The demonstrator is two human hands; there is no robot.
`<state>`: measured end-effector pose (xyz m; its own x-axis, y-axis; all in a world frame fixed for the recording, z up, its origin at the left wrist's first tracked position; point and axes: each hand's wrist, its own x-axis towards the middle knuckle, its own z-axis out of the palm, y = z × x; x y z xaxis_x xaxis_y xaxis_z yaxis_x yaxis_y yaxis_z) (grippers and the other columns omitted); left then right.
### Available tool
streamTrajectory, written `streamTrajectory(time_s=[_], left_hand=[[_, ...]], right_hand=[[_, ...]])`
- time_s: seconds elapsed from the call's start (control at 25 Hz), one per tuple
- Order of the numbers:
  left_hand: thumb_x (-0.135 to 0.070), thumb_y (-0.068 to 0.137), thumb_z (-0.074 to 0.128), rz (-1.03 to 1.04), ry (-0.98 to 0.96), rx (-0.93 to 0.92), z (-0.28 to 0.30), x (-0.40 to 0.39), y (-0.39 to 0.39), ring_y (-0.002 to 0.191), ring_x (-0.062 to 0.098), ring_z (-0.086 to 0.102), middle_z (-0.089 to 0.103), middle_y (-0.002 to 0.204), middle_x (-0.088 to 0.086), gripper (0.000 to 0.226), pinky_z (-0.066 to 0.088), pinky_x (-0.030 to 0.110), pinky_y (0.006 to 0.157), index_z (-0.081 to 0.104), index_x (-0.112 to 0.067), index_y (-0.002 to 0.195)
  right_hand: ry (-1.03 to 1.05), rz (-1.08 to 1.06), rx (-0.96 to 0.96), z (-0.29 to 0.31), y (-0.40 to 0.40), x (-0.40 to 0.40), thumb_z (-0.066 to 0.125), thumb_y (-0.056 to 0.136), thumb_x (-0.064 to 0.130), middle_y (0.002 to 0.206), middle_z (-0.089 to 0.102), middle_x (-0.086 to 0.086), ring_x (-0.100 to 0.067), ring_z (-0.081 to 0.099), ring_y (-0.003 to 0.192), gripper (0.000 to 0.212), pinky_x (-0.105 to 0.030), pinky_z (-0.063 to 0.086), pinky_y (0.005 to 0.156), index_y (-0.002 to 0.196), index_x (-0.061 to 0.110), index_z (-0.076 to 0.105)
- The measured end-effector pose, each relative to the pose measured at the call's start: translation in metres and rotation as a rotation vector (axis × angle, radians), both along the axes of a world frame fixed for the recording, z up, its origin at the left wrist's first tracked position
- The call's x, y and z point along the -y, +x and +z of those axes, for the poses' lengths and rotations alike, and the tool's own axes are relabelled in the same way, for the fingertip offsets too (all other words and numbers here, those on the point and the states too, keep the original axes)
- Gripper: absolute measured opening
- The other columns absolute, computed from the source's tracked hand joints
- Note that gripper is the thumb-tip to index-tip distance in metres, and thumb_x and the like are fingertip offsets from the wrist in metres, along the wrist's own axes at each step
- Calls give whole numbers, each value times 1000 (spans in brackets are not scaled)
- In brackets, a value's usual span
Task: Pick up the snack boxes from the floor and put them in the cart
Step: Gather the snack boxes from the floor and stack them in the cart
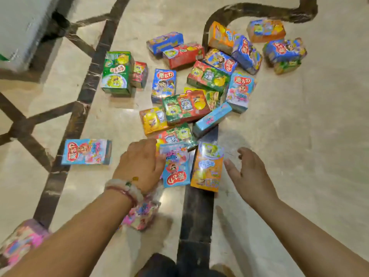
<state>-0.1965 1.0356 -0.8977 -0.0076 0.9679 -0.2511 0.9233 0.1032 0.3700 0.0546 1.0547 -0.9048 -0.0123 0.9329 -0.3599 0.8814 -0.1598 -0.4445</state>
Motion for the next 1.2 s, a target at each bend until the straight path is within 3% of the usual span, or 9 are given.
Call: streamTrajectory(time_s=[0.12, 0.2, 0.36, 0.48, 0.68, 0.84, 0.92, 1.04, 1.2], left_hand=[[-58, 88, 46, 137, -310, -5, -84, -17, 2, 107, 35, 56, 58, 117, 13, 56, 44, 40, 86, 44, -11, 119], [-61, 81, 58, 244, -364, 105, -117, -18, 6, 102, 32, 61, 62, 115, 11, 63, 48, 39, 85, 41, -12, 117], [-61, 73, 67, 333, -312, 140, -137, -14, 14, 96, 25, 64, 64, 110, 3, 70, 52, 35, 79, 42, -17, 121], [-52, 68, 77, 425, -269, 216, -136, -17, 21, 93, 26, 64, 66, 106, 5, 56, 53, 38, 79, 49, -20, 105], [-28, 66, 85, 530, -148, 485, -127, -23, 35, 74, 18, 61, 61, 82, -2, 50, 45, 27, 59, 37, -25, 79], [-17, 74, 80, 710, -196, 811, -71, -16, 23, 69, 9, 63, 65, 86, -3, 41, 54, 21, 60, 42, -24, 88], [-27, 67, 85, 773, -239, 936, -16, -11, 15, 73, 15, 67, 68, 93, 5, 50, 57, 29, 67, 48, -18, 99], [-46, 46, 90, 789, -345, 998, 93, -6, 8, 88, 31, 69, 69, 104, 14, 87, 55, 49, 84, 52, -9, 115], [-40, 45, 86, 765, -378, 1016, 258, -1, 10, 91, 32, 68, 70, 104, 16, 88, 53, 50, 87, 53, -5, 119]], right_hand=[[-248, -237, -72, -96, -11, -14, 62, 87, 43, 130, 52, -19, -32, 50, 119, 64, -37, 41, 97, 131, 1, 42], [-356, -358, -120, -139, -19, -17, 70, 78, 49, 126, 56, -15, -31, 55, 115, 68, -39, 46, 94, 124, 5, 46], [-423, -422, -135, -162, -24, -21, 79, 57, 57, 114, 62, -6, -26, 61, 106, 77, -33, 50, 87, 116, 14, 55], [-411, -478, -163, -160, -21, -22, 68, 27, 71, 100, 70, 1, -21, 67, 90, 96, -36, 55, 84, 107, 20, 62], [-318, -558, -379, -164, -12, -27, 80, 39, 60, 97, 72, -1, -24, 70, 83, 82, -45, 58, 77, 107, 19, 60], [-357, -786, -668, -87, -3, -18, 69, 81, 6, 102, 69, -17, -32, 71, 82, 40, -44, 59, 68, 117, 1, 53], [-355, -795, -722, -26, 1, -9, 64, 84, 3, 104, 70, -16, -32, 71, 84, 37, -39, 59, 64, 119, 1, 53], [-384, -737, -790, 90, 5, -4, 65, 82, -1, 105, 70, -18, -33, 70, 86, 38, -40, 60, 67, 118, -2, 55], [-404, -648, -895, 273, 6, 3, 66, 81, -2, 103, 71, -18, -27, 70, 79, 26, -38, 60, 71, 107, 0, 63]])
